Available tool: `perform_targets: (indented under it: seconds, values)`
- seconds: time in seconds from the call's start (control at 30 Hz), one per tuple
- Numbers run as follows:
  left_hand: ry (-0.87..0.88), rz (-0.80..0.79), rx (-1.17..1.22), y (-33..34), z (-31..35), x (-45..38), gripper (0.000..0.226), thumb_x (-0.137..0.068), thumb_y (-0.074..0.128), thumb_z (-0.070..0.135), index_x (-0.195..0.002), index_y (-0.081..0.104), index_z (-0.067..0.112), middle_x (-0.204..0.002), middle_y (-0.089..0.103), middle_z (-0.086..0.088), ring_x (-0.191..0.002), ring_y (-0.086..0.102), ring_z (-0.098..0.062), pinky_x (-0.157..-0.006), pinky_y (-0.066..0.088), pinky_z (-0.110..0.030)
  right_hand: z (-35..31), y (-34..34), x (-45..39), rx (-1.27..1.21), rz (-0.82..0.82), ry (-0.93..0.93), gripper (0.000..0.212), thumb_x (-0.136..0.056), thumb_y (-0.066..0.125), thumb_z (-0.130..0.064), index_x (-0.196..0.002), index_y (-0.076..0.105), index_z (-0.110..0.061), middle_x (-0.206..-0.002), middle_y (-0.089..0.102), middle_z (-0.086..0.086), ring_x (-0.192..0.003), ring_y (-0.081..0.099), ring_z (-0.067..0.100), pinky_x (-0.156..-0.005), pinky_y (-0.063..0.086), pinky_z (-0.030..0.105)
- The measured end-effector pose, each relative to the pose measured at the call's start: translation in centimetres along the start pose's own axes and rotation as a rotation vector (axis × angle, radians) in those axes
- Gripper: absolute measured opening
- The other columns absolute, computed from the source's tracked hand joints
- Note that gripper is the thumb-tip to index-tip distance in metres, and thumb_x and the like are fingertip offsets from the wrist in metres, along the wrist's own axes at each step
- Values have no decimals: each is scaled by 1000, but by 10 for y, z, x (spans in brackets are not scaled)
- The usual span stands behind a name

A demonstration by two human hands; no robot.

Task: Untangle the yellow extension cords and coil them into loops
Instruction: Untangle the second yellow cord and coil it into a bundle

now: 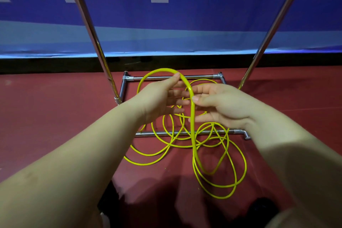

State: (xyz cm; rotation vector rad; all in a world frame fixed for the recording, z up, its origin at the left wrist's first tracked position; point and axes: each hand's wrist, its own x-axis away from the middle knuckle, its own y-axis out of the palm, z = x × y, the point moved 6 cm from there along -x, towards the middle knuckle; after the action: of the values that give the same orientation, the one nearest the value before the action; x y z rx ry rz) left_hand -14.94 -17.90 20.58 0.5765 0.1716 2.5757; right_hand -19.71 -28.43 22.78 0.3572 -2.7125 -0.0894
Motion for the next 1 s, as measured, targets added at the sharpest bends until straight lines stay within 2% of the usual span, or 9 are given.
perform_targets:
  seconds: [0.1, 0.2, 0.3, 0.4, 0.53, 0.67, 0.77, 0.9, 1.0]
  values:
    - [-63, -66, -78, 12, -10, 4, 31, -96, 42, 41, -92, 61, 16, -80, 66, 0, -78, 63, -20, -73, 54, -35, -6, -9, -2, -267, 42, -18, 19, -95, 40, -1, -96, 56, -11, -79, 66, 2, -75, 67, 12, -70, 59, 35]
    - [-102, -161, -165, 25, -21, 9, 26, -97, 43, 34, -92, 60, 15, -81, 64, -5, -75, 61, -21, -65, 52, -29, -6, -31, -6, -520, 260, -39, 18, -95, 39, 1, -88, 50, -12, -77, 51, 3, -71, 57, 14, -53, 58, 31]
    - [-68, -208, -238, 30, -24, 10, 19, -99, 42, 21, -93, 59, 13, -78, 63, -2, -74, 61, -14, -67, 50, -24, -2, -50, -6, -645, 447, -41, 20, -95, 42, -1, -82, 48, -15, -71, 49, 0, -66, 51, 12, -46, 55, 29]
    - [6, -204, -260, 30, -18, 10, 17, -98, 43, 11, -92, 58, 16, -74, 63, 2, -70, 62, -9, -67, 49, -23, -4, -56, -5, -676, 502, -82, 17, -94, 47, -4, -81, 51, -14, -69, 50, 1, -65, 51, 11, -47, 56, 28]
    - [98, -88, -161, 22, -4, 7, 14, -98, 44, 11, -95, 56, 17, -72, 62, 0, -59, 63, -4, -56, 52, -20, -4, -48, -5, -370, 460, -101, 4, -90, 57, -11, -93, 55, -13, -76, 55, 1, -74, 55, 15, -70, 58, 37]
    - [178, 64, -3, 4, 11, 3, 18, -98, 43, 14, -93, 59, 20, -68, 63, 5, -56, 62, -2, -59, 53, -25, 12, -23, -7, 172, 222, 20, 20, -87, 61, -19, -106, 56, -19, -97, 63, 0, -90, 59, 15, -89, 49, 39]
    - [198, 113, 87, -6, 18, 3, 17, -98, 44, 14, -95, 60, 19, -71, 64, 5, -57, 63, -2, -54, 54, -22, 19, -6, -6, 369, 55, 22, 16, -85, 64, -14, -97, 57, -22, -95, 65, 4, -90, 61, 17, -81, 47, 35]
    - [207, 112, 164, -9, 22, 3, 15, -98, 45, 12, -96, 59, 17, -68, 69, 5, -61, 67, -6, -53, 55, -22, 13, -4, -4, 390, 54, -49, 19, -84, 63, -6, -93, 56, -21, -92, 64, 3, -80, 65, 12, -68, 50, 28]
    - [199, 96, 182, -9, 20, -1, 16, -98, 43, 13, -100, 59, 15, -78, 69, 0, -71, 67, -13, -73, 57, -31, 3, -10, -2, 233, 128, -97, 18, -87, 58, -4, -91, 56, -22, -85, 65, -4, -74, 65, 3, -64, 55, 24]
